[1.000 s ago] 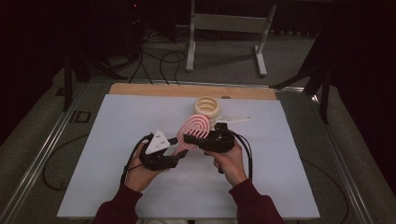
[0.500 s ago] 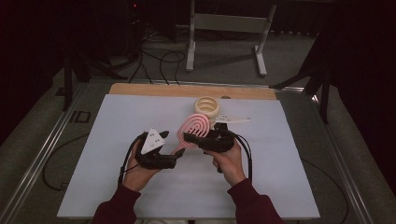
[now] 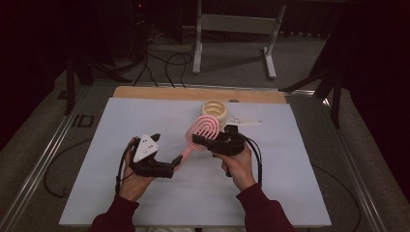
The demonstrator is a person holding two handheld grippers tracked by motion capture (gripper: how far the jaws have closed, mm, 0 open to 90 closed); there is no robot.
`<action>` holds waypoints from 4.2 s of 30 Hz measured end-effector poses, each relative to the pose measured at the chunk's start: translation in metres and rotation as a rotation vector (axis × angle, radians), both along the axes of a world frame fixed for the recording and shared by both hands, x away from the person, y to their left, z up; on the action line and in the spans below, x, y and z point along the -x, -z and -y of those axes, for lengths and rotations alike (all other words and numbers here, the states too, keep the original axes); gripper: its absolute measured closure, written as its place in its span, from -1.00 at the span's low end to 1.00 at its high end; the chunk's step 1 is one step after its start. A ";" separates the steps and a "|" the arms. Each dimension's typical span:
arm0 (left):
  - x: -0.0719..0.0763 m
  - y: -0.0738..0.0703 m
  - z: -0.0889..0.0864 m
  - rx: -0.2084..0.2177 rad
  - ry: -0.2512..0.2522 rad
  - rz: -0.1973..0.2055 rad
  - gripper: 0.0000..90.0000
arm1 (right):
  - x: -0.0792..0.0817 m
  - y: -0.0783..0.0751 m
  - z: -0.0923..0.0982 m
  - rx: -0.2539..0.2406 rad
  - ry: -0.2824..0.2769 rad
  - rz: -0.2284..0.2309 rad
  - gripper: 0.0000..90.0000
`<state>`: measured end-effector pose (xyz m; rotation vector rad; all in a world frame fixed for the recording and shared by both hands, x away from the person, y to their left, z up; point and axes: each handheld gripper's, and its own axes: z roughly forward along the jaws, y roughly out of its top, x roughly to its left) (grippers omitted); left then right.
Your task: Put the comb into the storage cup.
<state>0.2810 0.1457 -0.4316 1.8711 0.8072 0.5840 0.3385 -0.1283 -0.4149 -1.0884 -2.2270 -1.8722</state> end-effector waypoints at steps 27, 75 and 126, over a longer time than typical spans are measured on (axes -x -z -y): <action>0.033 0.056 -0.078 0.027 -0.147 -0.046 -1.00 | -0.002 -0.009 -0.001 0.020 0.027 0.025 0.42; 0.034 0.060 -0.081 0.004 -0.196 -0.014 -1.00 | -0.024 -0.021 -0.002 -0.010 0.093 0.037 0.42; 0.034 0.061 -0.082 0.021 -0.196 -0.012 -1.00 | -0.051 -0.029 0.017 0.021 0.196 0.039 0.42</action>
